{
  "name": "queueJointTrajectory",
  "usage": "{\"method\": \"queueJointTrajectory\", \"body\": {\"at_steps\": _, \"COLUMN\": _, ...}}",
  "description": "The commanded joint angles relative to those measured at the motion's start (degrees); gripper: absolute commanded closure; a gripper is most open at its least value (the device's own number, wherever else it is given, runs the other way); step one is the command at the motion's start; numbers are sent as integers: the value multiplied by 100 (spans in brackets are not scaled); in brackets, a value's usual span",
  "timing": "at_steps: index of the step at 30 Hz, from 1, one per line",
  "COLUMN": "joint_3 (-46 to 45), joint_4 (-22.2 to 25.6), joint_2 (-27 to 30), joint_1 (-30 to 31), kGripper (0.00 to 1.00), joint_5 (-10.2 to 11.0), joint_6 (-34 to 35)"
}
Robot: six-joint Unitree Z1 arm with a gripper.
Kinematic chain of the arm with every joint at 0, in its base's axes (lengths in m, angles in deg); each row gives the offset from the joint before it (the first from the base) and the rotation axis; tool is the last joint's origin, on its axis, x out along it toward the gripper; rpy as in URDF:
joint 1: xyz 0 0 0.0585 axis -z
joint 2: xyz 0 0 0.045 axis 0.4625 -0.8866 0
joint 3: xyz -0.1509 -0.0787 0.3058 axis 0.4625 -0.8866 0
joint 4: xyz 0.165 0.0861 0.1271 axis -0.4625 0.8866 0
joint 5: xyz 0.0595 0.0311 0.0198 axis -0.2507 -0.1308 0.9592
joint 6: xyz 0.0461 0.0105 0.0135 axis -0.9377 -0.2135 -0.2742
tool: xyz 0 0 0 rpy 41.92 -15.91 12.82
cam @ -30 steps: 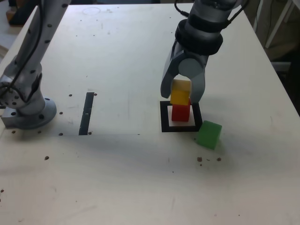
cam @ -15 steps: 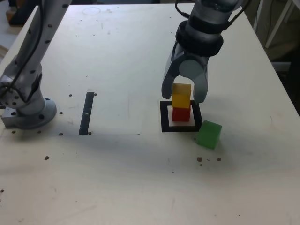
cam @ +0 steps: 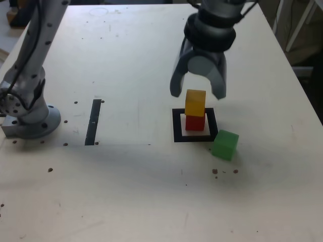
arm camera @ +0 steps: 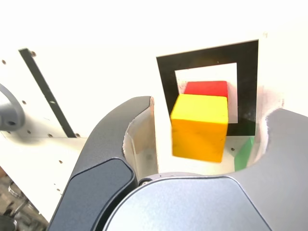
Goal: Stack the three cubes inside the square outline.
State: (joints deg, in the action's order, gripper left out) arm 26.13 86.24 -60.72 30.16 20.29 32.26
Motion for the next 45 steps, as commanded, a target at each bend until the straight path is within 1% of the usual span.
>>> {"method": "queueJointTrajectory", "body": {"at_steps": 1, "joint_3": 28, "joint_4": 75, "joint_2": 155, "joint_1": 40, "kGripper": 0, "joint_5": 100, "joint_6": -32}}
{"method": "queueJointTrajectory", "body": {"at_steps": 8, "joint_3": 589, "joint_4": 220, "joint_2": 213, "joint_1": 344, "kGripper": 0, "joint_5": 424, "joint_6": -413}}
{"method": "queueJointTrajectory", "body": {"at_steps": 14, "joint_3": 1018, "joint_4": 302, "joint_2": 133, "joint_1": 728, "kGripper": 0, "joint_5": 576, "joint_6": -817}}
{"method": "queueJointTrajectory", "body": {"at_steps": 18, "joint_3": 1108, "joint_4": 331, "joint_2": 78, "joint_1": 1066, "kGripper": 0, "joint_5": 634, "joint_6": -843}}
{"method": "queueJointTrajectory", "body": {"at_steps": 23, "joint_3": 1203, "joint_4": 355, "joint_2": -76, "joint_1": 1399, "kGripper": 0, "joint_5": 621, "joint_6": -800}}
{"method": "queueJointTrajectory", "body": {"at_steps": 27, "joint_3": 1271, "joint_4": 357, "joint_2": -234, "joint_1": 1528, "kGripper": 0, "joint_5": 581, "joint_6": -770}}
{"method": "queueJointTrajectory", "body": {"at_steps": 37, "joint_3": 1254, "joint_4": 314, "joint_2": -707, "joint_1": 1554, "kGripper": 1, "joint_5": 318, "joint_6": -608}}
{"method": "queueJointTrajectory", "body": {"at_steps": 45, "joint_3": 1285, "joint_4": 243, "joint_2": -996, "joint_1": 1550, "kGripper": 1, "joint_5": 188, "joint_6": -577}}
